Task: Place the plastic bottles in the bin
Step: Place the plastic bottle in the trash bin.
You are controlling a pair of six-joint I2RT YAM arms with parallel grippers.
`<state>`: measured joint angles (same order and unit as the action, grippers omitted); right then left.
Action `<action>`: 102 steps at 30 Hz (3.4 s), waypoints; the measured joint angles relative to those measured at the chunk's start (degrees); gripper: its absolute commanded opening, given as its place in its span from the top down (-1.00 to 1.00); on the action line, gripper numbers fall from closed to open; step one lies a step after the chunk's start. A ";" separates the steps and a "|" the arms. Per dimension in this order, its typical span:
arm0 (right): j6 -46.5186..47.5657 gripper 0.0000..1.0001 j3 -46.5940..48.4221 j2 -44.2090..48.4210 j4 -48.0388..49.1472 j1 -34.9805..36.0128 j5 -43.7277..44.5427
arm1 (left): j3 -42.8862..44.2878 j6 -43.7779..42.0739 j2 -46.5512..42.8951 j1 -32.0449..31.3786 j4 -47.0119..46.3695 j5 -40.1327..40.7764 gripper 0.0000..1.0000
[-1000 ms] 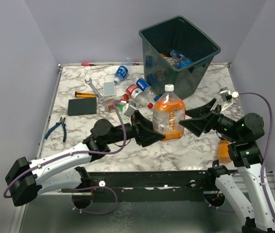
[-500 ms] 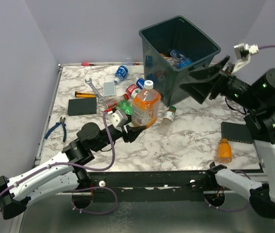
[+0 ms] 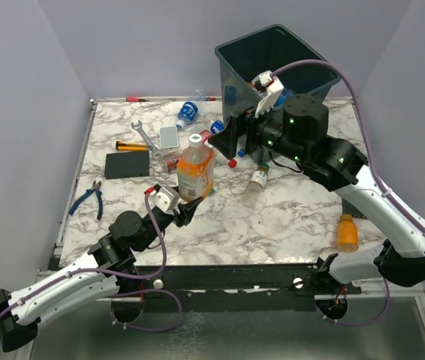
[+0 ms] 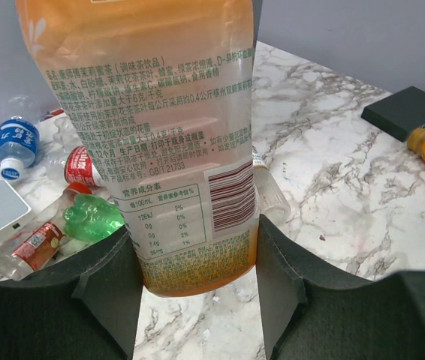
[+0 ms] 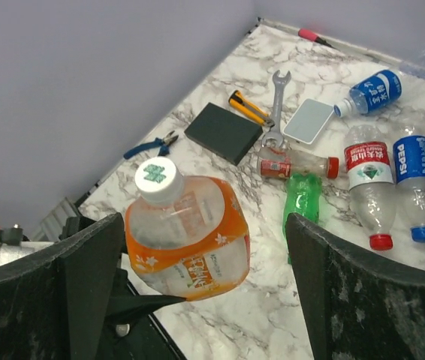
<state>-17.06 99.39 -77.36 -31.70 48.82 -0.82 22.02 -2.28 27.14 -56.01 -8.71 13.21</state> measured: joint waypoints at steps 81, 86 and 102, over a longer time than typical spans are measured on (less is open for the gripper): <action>-0.98 0.99 18.03 -18.16 12.85 -31.32 18.93 | -2.14 -4.22 -6.95 -0.26 -1.33 21.18 -0.98; -1.03 0.99 17.25 -22.45 12.00 -31.43 10.62 | -2.12 -4.20 -6.97 -0.26 -1.31 21.14 -0.98; 1.46 0.99 8.96 -21.35 16.04 -30.29 10.38 | -2.10 -4.20 -5.62 -0.26 -1.22 20.83 -0.98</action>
<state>-15.59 108.36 -98.72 -15.66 18.52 9.56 19.92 -6.48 21.52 -56.27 -9.93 34.04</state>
